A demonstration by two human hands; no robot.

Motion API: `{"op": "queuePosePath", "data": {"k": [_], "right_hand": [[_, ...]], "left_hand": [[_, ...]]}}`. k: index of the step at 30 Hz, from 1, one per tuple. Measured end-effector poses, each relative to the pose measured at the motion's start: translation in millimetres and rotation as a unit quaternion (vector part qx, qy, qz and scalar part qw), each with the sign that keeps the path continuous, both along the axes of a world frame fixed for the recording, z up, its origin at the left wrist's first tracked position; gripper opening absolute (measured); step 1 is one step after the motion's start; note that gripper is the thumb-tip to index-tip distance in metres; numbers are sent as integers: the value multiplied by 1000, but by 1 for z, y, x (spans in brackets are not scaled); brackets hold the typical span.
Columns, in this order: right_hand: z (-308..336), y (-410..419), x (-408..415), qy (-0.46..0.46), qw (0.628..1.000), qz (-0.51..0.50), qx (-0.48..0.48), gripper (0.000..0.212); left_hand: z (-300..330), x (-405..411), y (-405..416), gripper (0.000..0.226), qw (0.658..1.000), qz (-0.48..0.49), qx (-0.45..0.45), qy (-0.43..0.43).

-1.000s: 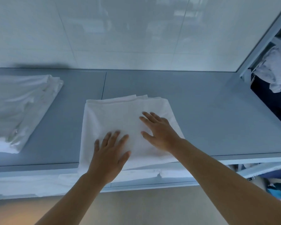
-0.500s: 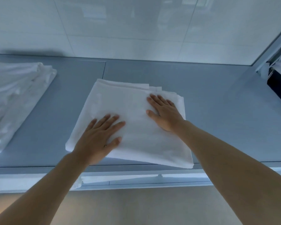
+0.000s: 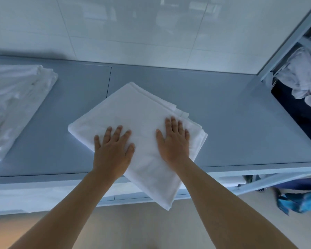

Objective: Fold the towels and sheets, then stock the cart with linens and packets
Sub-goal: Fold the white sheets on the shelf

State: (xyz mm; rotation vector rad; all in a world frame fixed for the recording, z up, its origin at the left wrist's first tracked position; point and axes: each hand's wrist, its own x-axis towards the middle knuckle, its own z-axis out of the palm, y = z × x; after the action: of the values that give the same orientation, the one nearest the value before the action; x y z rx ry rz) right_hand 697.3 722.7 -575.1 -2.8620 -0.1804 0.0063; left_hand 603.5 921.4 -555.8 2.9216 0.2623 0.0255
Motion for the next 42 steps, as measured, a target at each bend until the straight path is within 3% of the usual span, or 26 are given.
{"op": "queuePosePath", "data": {"k": [6,10,15,19,24,28,33,42], "right_hand": [[7,42,-71,34,994,-103,22,75],[13,64,-101,68,990,-120,3,79],[30,35,-68,19,997,-56,-46,69],[30,20,-28,76,996,-44,-21,85],[27,48,-19,62,997,-37,10,87],[22,66,-23,54,997,-54,-9,86],[21,83,-24,53,996,-68,-19,85],[22,139,-56,52,991,-119,-13,75]], "left_hand": [[1,-43,-10,62,998,57,-13,22],[-1,-62,16,63,999,32,9,0],[0,-51,48,68,1000,-16,15,4],[-1,-39,73,69,998,-53,6,12],[7,-9,112,65,996,-90,5,13],[9,9,119,59,999,-6,26,-22],[0,0,109,59,988,150,16,6],[9,-31,158,75,982,157,-91,44]]}}
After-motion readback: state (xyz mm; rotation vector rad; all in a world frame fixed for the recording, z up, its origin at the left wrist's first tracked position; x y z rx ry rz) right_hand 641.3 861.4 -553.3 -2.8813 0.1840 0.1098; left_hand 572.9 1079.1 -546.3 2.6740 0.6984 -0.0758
